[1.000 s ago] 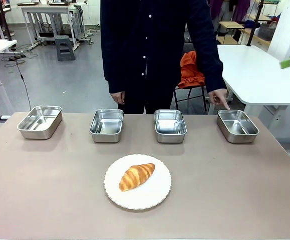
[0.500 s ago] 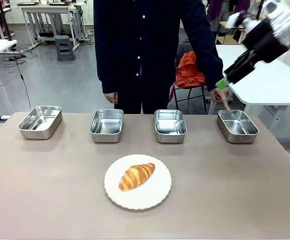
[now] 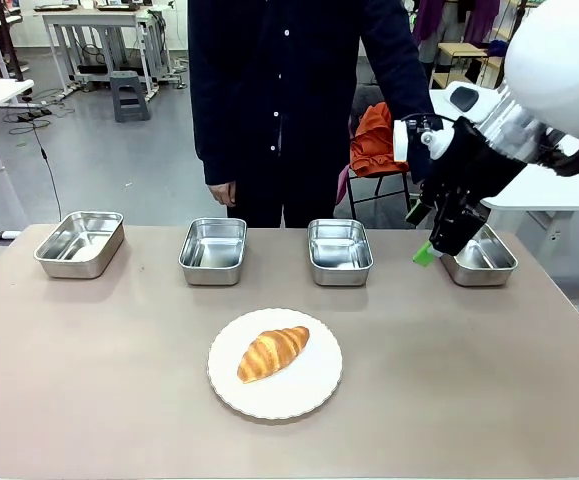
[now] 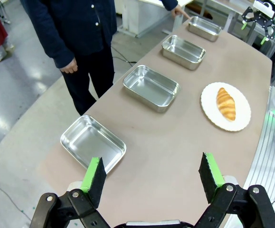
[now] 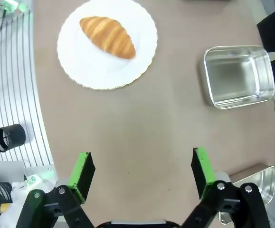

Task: Place the bread in the container.
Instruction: Place the Butter Roll into the Airtight Container indicated by the human.

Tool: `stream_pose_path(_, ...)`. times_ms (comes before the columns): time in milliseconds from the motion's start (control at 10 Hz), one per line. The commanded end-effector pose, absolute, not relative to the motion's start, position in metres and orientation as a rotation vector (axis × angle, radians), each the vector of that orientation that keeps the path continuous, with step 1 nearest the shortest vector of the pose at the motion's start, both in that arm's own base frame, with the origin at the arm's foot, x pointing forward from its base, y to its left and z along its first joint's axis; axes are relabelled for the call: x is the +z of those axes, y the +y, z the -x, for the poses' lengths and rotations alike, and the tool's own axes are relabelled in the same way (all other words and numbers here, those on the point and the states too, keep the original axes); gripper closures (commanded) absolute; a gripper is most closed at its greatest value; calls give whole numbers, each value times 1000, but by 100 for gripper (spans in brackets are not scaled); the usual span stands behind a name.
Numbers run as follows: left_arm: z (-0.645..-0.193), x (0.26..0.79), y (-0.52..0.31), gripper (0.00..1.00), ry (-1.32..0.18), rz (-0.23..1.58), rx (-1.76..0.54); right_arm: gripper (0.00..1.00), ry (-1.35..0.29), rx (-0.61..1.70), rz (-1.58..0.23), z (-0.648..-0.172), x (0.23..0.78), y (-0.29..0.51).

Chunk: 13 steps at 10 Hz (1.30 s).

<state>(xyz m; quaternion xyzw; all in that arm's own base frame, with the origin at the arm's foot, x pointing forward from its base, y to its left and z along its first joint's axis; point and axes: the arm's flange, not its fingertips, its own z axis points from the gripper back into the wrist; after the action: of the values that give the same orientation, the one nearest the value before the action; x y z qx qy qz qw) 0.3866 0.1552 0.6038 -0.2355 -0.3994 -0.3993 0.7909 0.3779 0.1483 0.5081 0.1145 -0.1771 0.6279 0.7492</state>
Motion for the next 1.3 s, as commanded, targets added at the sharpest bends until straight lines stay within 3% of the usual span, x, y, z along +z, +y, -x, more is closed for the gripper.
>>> stream_pose_path(0, -386, 605, 156, 0, -860, 501, -864, 0, -416, 1332, -252, -382, 521, 148)
stream_pose_path(300, -386, 605, 156, 0, -860, 501, -864, 0, -408, 1350, -248, -382, 519, 146)
stream_pose_path(600, -386, 605, 156, 0, -860, 501, -864, 0, -335, 1732, -152, -434, 527, 254)
stream_pose_path(900, -386, 605, 156, 0, -860, 501, -864, 0, -274, 1987, -145, -433, 475, 349)
stream_pose_path(1200, -386, 605, 156, 0, -860, 501, -864, 0, -203, 2210, -78, -406, 425, 395)
